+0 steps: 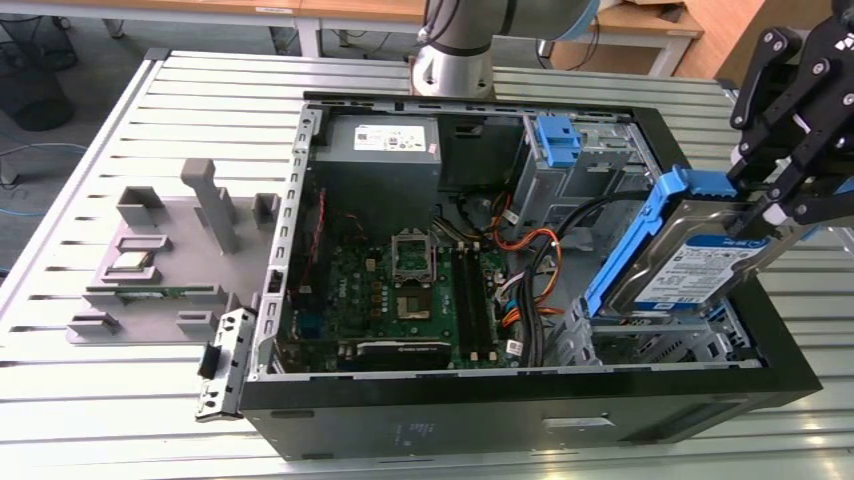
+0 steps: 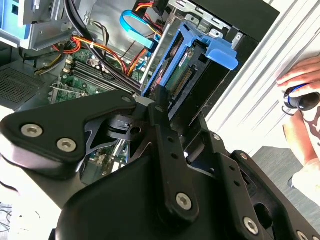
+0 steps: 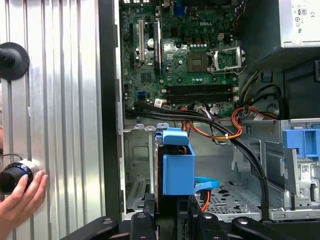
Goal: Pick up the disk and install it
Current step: 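Insert the disk into the insertion slot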
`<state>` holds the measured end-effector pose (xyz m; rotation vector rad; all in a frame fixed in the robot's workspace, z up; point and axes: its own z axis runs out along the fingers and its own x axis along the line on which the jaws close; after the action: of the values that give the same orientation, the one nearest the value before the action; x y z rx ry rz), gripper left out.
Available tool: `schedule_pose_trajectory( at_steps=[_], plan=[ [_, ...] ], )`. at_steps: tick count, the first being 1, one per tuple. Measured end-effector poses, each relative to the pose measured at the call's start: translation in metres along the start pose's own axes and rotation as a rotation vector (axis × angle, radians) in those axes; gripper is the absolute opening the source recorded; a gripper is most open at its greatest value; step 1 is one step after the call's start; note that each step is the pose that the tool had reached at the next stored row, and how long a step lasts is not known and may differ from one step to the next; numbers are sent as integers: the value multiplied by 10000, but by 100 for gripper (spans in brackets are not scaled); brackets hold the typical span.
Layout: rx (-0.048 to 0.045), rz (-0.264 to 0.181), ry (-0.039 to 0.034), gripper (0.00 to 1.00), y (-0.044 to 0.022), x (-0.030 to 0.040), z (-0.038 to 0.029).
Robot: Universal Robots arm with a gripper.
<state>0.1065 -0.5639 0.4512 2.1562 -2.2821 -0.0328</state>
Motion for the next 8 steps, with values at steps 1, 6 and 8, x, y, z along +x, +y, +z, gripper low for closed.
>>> schedule_pose_trajectory(
  at_steps=[1,6,8],
  plan=[
    [0,2,0,35,0,0,3],
    [0,3,1,35,0,0,16],
    [0,3,0,35,0,0,18]
  ],
)
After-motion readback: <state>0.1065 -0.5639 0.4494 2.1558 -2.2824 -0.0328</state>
